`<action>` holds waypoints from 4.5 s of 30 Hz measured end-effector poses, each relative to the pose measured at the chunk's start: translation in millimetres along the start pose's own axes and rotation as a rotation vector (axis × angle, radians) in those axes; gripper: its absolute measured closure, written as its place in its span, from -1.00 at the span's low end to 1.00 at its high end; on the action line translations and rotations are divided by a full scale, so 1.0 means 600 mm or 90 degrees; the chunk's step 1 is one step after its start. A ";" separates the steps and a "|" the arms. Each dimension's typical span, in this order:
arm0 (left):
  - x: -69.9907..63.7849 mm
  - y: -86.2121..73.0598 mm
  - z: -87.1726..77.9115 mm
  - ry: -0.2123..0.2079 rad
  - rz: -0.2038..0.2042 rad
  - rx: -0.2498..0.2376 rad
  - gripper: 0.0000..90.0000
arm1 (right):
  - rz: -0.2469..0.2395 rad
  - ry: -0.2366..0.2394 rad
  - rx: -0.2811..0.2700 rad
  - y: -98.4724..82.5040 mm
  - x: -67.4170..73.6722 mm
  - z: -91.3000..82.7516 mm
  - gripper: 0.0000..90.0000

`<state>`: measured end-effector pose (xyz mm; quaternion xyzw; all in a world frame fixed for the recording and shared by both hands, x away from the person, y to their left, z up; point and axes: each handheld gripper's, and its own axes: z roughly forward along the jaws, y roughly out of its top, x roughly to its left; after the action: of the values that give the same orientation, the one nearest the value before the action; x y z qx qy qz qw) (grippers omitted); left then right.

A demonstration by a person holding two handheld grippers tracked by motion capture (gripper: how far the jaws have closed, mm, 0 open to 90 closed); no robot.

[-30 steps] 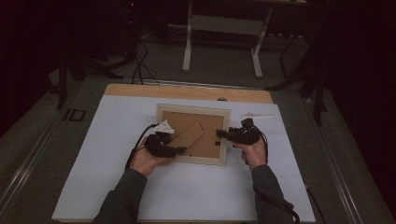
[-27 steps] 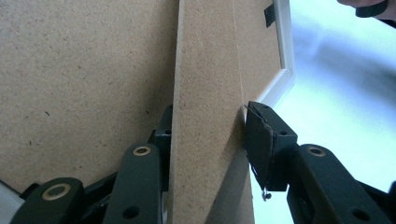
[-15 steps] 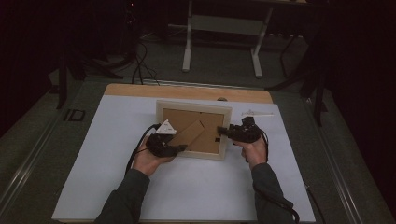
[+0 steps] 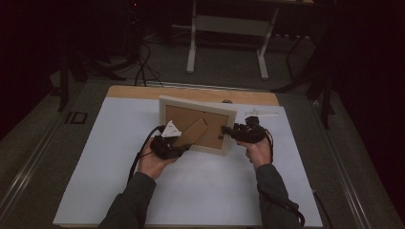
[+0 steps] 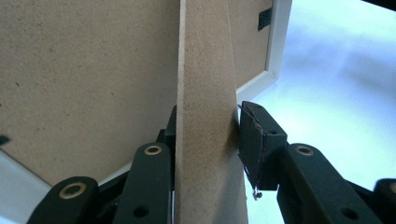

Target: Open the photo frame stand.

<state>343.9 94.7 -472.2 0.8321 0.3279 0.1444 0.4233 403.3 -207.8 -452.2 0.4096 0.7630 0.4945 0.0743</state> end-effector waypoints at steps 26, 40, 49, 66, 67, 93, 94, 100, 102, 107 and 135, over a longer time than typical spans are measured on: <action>-0.001 0.007 -0.016 -0.031 -0.024 -0.069 0.42 | -0.024 -0.017 -0.005 0.019 0.011 -0.001 0.34; 0.012 0.006 -0.048 -0.020 -0.036 -0.101 0.49 | -0.047 -0.026 -0.007 0.011 0.010 -0.004 0.44; 0.013 0.001 -0.053 -0.024 -0.038 -0.093 0.63 | -0.067 -0.035 -0.008 0.015 0.014 -0.004 0.42; -0.017 -0.017 -0.029 -0.031 -0.016 -0.064 0.69 | -0.071 -0.067 -0.009 0.022 0.019 0.001 0.23; -0.018 -0.017 -0.028 -0.032 -0.016 -0.064 0.69 | -0.071 -0.068 -0.009 0.022 0.019 0.001 0.23; -0.045 -0.023 -0.004 -0.032 0.014 -0.033 0.70 | -0.053 -0.087 -0.034 0.022 0.018 -0.001 0.05; -0.044 -0.024 -0.004 -0.031 0.015 -0.030 0.70 | -0.054 -0.087 -0.036 0.021 0.019 -0.001 0.05; -0.043 -0.027 0.000 -0.032 0.016 -0.026 0.70 | -0.071 -0.091 -0.039 0.026 0.027 -0.002 0.03; -0.045 -0.027 0.002 -0.030 0.016 -0.027 0.70 | -0.068 -0.087 -0.044 0.028 0.028 -0.002 0.01; -0.050 -0.027 0.008 -0.029 0.021 -0.022 0.71 | -0.066 -0.087 -0.043 0.024 0.023 -0.002 -0.01; -0.046 -0.047 0.021 -0.018 0.029 0.007 0.72 | -0.081 -0.046 -0.047 -0.005 0.026 -0.016 -0.07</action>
<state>317.8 80.5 -501.2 0.8437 0.3041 0.1405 0.4195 386.3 -204.3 -445.4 0.3745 0.7658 0.5015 0.1481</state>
